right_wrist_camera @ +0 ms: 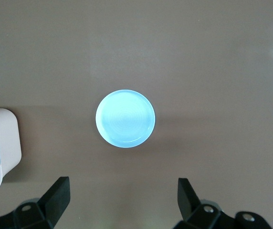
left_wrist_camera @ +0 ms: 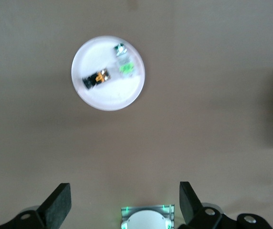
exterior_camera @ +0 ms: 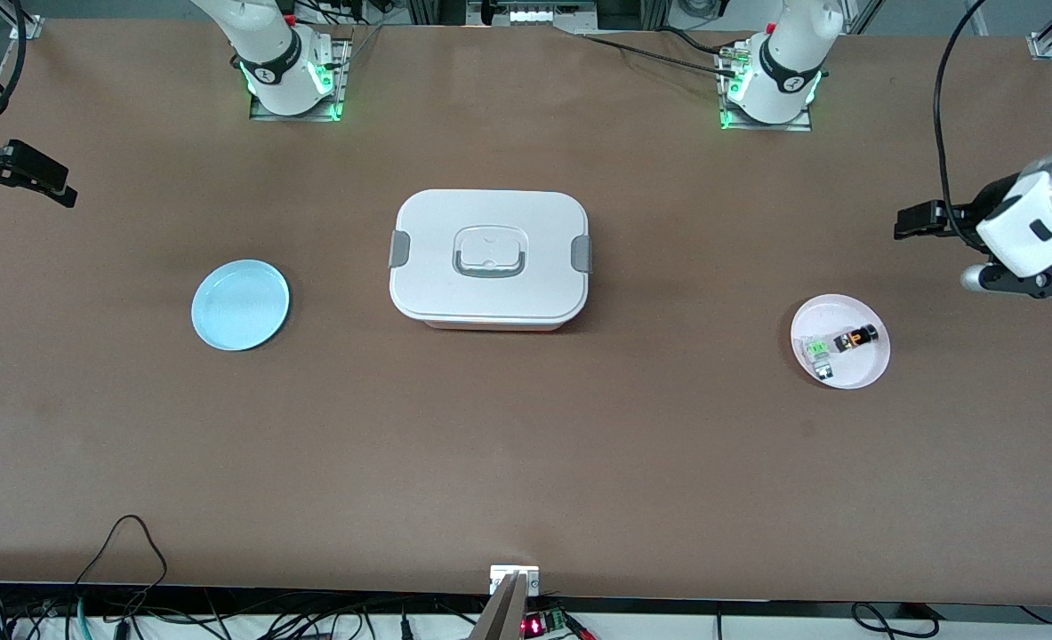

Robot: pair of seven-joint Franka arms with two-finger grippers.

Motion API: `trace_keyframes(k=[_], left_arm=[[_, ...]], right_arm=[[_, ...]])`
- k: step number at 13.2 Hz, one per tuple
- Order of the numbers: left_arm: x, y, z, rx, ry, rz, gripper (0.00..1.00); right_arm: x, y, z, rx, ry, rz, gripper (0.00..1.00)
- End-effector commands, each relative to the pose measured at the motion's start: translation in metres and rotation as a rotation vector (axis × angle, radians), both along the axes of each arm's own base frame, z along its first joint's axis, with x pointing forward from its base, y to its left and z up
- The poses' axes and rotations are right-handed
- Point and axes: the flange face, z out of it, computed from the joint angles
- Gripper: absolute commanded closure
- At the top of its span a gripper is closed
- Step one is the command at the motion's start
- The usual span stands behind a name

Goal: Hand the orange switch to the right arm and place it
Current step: 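Move the left gripper over the pink plate with the switches, then lower the left gripper and close it on the orange switch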

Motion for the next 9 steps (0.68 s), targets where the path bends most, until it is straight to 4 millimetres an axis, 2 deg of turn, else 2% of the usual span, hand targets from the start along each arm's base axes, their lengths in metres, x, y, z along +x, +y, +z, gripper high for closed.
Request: trace_keyframes(k=[1,3,4,7,9], left_arm=[[-0.011,0.017,-0.064,0.005,0.105,0.098,0.03],[-0.015,0.019,-0.096,0.045,0.108,0.181,0.06],[-0.017,0.029,-0.116,0.048,0.086,0.198,0.07],[-0.026,0.035,-0.173,0.048,-0.017,0.21,0.03],[-0.033,0.052,-0.205,0.051,-0.134,0.237,0.03]], right_arm=[[0.004,0.001,-0.002,0.012,0.009,0.003,0.0],[0.01,0.002,-0.011,0.015,0.022,0.001,0.0],[0.01,0.003,-0.012,0.015,0.025,0.004,0.0],[0.012,0.002,-0.017,0.017,0.038,0.013,0.0],[0.012,0.004,-0.019,0.018,0.044,0.022,0.0]])
